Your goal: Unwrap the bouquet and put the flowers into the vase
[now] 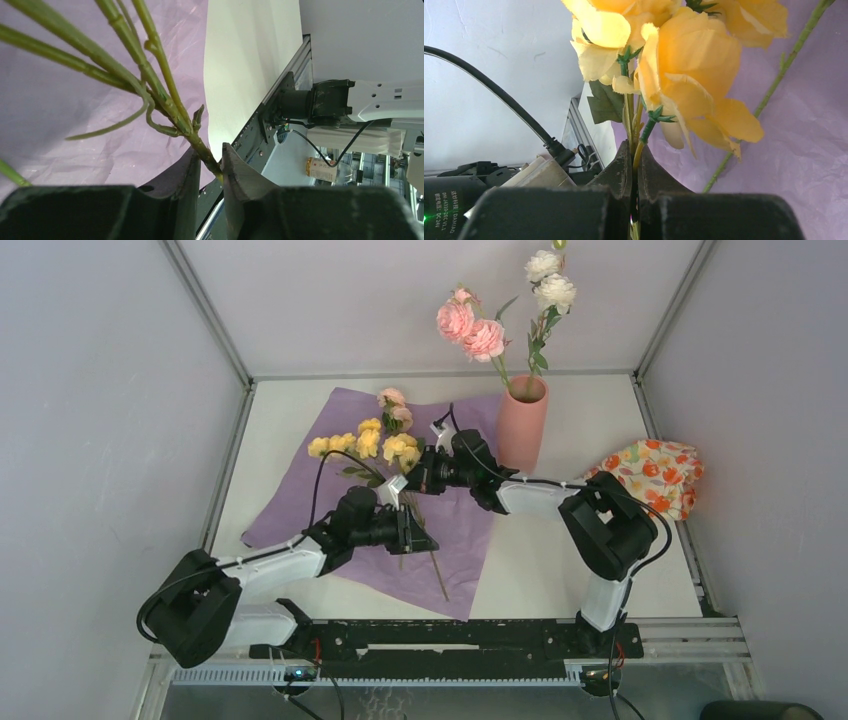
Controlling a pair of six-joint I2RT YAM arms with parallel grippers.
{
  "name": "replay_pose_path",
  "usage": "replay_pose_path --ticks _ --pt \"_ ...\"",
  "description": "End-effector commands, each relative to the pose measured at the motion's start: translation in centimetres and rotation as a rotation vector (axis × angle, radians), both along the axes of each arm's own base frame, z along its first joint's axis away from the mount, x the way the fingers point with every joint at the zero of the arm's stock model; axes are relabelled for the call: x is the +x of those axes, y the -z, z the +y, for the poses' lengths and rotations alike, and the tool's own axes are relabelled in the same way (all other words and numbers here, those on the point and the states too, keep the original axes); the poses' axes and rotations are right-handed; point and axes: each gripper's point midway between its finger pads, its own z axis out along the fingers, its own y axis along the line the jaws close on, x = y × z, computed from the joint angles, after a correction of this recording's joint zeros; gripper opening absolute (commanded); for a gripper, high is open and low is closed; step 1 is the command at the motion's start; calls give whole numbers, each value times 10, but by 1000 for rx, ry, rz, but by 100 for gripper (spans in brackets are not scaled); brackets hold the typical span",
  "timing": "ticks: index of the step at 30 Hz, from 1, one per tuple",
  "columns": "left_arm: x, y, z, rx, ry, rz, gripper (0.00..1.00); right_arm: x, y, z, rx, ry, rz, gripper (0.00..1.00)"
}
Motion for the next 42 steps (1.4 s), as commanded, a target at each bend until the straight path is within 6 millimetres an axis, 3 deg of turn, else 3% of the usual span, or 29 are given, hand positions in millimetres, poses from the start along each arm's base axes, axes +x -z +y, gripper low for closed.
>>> replay_pose_path --ticks 1,15,20,25,28,38,42 --pt "10 -28 -13 -55 20 -81 26 5 -44 3 48 4 -103 0" --pt "21 -26 19 167 -37 -184 20 1 -45 -11 -40 29 -138 1" --pt "22 -29 24 194 -43 -207 20 -3 -48 -14 -50 20 -143 8" --pt "22 -32 28 203 -52 -228 20 -9 -50 -13 -53 0 -149 25" --pt "23 -32 31 211 -62 -240 20 -17 -51 -9 -55 -21 -151 29" --pt "28 -34 31 219 -75 -250 21 -41 -29 11 -79 -93 -125 26" --pt "29 -40 33 212 -89 -270 21 -42 -20 12 -76 -94 -101 18"
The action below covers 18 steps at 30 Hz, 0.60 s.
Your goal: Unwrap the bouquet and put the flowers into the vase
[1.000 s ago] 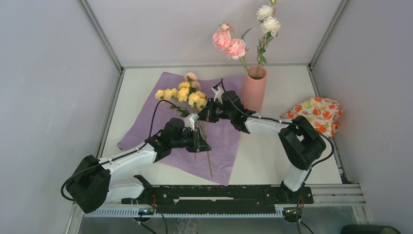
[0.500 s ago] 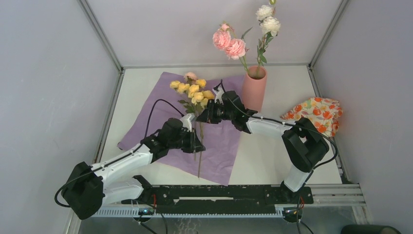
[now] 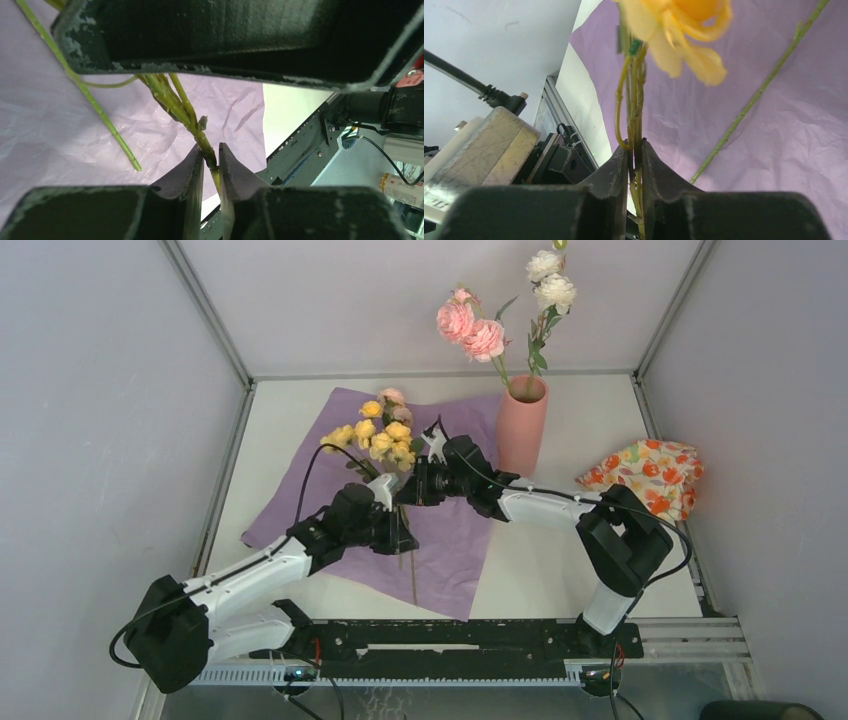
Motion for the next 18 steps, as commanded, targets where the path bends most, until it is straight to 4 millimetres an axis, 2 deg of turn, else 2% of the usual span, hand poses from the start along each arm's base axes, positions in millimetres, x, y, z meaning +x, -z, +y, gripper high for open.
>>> replay_pose_path --ticks 1,5,10,18 --pt "21 -42 -7 -58 -18 -142 21 -2 -13 11 50 -33 -23 14" --pt "22 -43 -2 -47 -37 -153 24 3 -8 5 16 -2 -33 1" --pt "28 -44 8 -23 -114 -160 33 10 -17 -6 -12 41 -84 0" --pt "41 -71 26 -97 -268 -209 64 17 -32 -35 -17 108 -139 0"
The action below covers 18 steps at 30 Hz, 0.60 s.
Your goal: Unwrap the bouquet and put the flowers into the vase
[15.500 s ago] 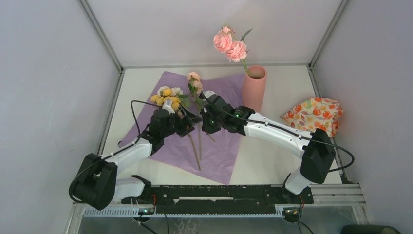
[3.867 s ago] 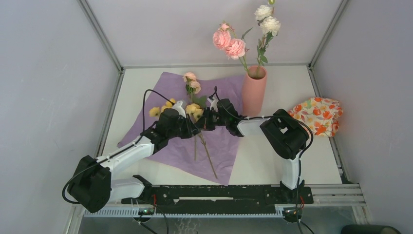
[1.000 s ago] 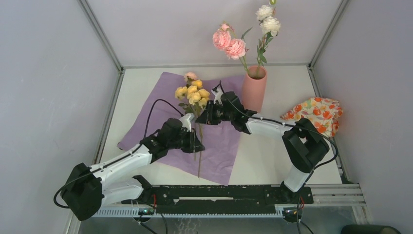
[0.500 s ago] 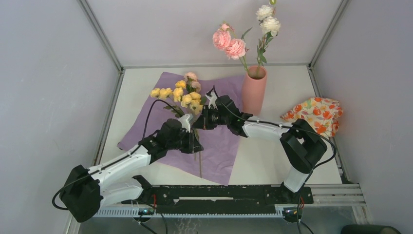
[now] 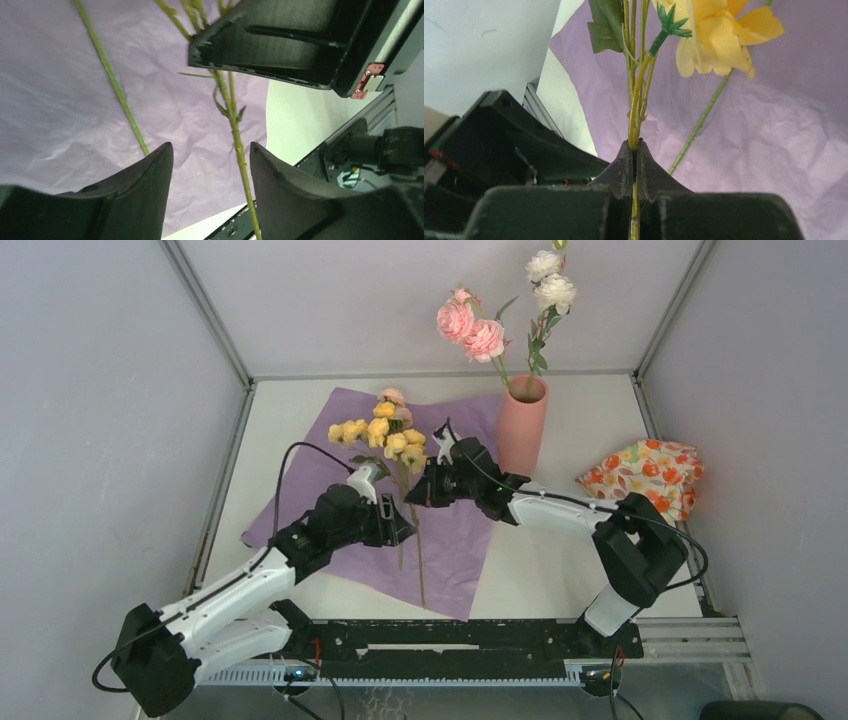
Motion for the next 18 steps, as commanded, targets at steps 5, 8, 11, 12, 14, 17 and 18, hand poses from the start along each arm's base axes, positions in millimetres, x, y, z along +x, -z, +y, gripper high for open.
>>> replay_pose_path --ticks 5,8,11,12,14,17,18 --pt "50 -88 19 -364 -224 -168 80 4 -53 -27 65 38 -158 0" --pt "63 -97 17 -421 -210 -183 80 -3 -60 -31 73 24 -172 0" --pt "75 -101 10 -451 -189 -199 81 -10 -65 -32 77 10 -185 0" --pt "77 -104 7 -471 -178 -201 81 -12 -65 -33 77 7 -188 0" --pt "81 -110 -2 -512 -148 -202 81 -14 -65 -33 75 4 -193 0" --pt "85 -113 -10 -538 -117 -189 81 -17 -66 -34 78 -4 -194 0" --pt "87 -113 -11 -541 -116 -191 81 -19 -66 -34 80 -10 -195 0"
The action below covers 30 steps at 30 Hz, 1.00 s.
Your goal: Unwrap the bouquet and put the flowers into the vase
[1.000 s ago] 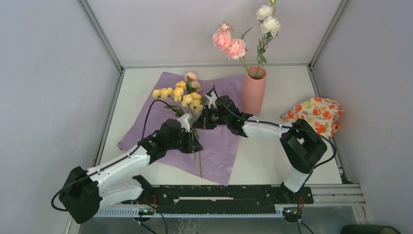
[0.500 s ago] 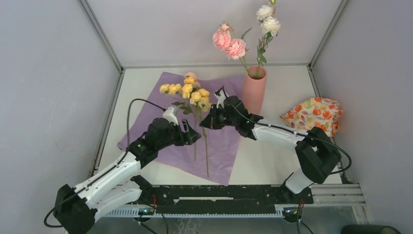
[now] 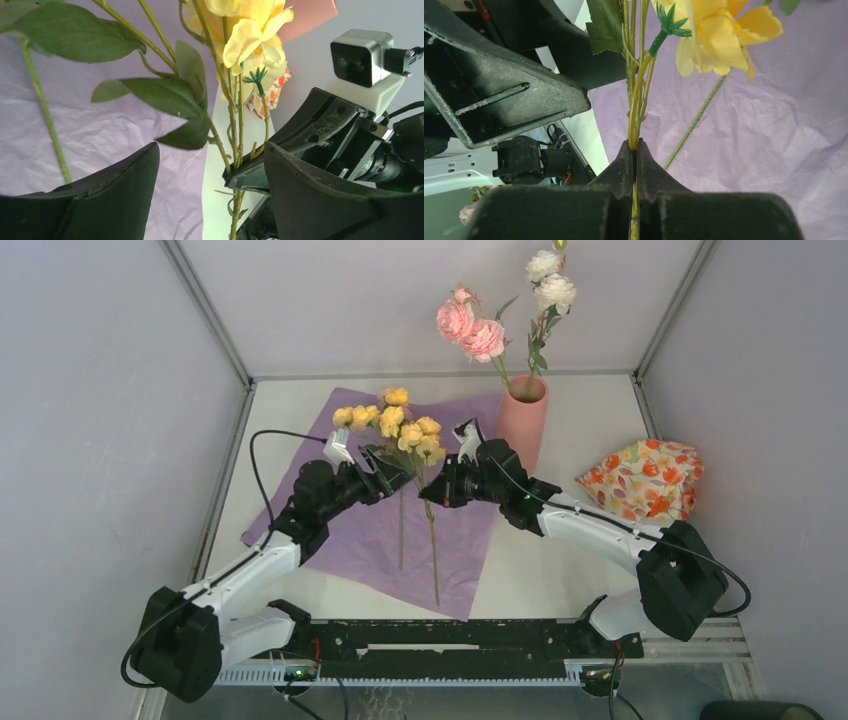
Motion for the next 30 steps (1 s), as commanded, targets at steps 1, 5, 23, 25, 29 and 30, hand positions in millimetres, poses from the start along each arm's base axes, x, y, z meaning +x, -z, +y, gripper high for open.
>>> replay_pose_path --ticks 1,5,23,25,29,30 --pt "7 -39 -14 -110 60 -106 81 -5 -21 2 37 -31 -71 0" --pt "13 -39 -16 -100 57 -110 81 -14 -23 8 41 -63 -77 0" --pt "53 -54 -36 -46 83 -131 22 -28 -23 8 4 -80 -101 0" --pt "55 -64 -39 -53 92 -150 16 -27 -25 6 -2 -65 -106 0" --pt "56 -87 -39 -55 93 -198 9 -24 -32 -3 -19 -29 -136 1" --pt "56 -96 -39 -59 94 -216 8 -23 -35 -6 -23 -16 -148 3"
